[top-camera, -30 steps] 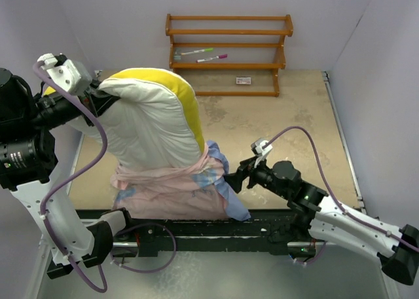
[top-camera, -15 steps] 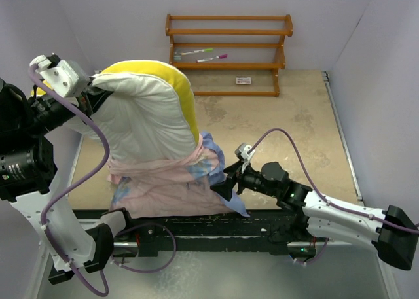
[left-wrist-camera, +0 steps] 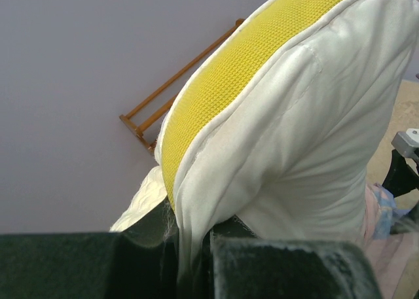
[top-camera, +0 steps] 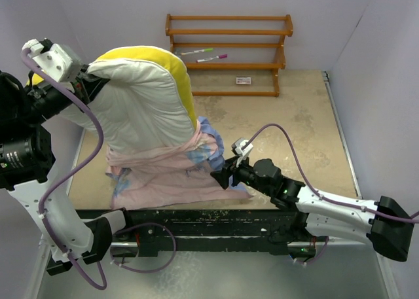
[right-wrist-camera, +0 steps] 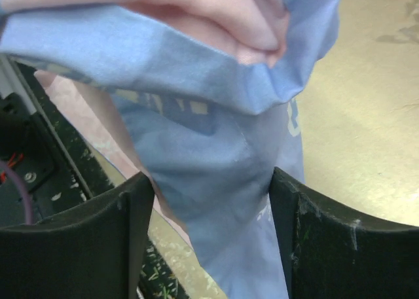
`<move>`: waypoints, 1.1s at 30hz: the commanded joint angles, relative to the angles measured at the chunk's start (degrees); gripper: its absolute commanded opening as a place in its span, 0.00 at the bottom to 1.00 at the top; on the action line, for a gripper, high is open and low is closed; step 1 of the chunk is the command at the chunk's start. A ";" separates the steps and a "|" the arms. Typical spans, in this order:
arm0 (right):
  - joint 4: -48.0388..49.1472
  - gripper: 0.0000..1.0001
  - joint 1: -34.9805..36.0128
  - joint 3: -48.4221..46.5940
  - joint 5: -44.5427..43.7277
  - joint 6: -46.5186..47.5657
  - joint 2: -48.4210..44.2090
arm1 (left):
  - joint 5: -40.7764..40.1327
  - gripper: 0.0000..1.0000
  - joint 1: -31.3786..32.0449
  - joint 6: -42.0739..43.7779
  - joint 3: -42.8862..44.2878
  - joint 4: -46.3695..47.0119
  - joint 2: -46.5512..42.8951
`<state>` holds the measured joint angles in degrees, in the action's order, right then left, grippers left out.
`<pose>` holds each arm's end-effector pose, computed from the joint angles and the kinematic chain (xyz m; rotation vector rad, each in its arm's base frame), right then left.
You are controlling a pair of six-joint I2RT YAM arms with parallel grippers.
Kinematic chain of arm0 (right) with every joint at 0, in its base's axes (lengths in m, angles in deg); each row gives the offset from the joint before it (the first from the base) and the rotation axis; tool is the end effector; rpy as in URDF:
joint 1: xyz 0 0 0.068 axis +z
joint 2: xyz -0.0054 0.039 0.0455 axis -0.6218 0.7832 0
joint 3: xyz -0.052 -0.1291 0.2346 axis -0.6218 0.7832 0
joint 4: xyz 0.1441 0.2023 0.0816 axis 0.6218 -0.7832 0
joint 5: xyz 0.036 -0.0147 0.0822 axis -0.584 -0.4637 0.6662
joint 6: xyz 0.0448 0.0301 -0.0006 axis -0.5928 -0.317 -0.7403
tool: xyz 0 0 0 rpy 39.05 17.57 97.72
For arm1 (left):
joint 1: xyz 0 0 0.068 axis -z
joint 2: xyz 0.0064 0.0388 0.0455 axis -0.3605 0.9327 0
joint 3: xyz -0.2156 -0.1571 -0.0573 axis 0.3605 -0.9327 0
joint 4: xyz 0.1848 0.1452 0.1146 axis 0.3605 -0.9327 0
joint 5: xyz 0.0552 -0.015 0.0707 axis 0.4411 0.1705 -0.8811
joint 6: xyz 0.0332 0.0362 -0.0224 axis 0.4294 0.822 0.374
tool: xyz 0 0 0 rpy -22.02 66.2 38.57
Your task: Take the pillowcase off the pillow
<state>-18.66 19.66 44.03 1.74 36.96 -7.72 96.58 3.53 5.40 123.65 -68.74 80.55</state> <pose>0.1178 0.1834 0.2413 -0.5314 1.6942 0.9165 0.1038 0.0009 0.5997 0.7513 1.3643 -0.3434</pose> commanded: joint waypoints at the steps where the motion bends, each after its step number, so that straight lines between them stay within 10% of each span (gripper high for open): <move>1: 2.33 0.58 0.15 -3.61 -5.12 1.26 0.12 | 1.35 0.00 -0.26 -1.64 4.89 8.82 -1.33; 6: 2.61 0.01 0.14 -4.88 -6.60 -4.18 4.38 | -2.89 0.00 -0.24 -4.39 6.21 12.53 -0.89; 22: -16.67 0.00 -6.64 -0.98 -27.11 -48.56 13.69 | -43.80 0.00 -0.20 1.62 12.80 31.92 1.85; 33: -43.04 0.00 -17.49 -0.93 -33.14 -66.22 -4.86 | -61.70 0.00 0.08 17.33 7.88 46.46 2.94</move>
<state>-43.55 6.35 43.81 -23.78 -22.36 -7.74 50.44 3.96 11.52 131.04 -47.61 83.93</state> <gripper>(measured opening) 0.006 0.096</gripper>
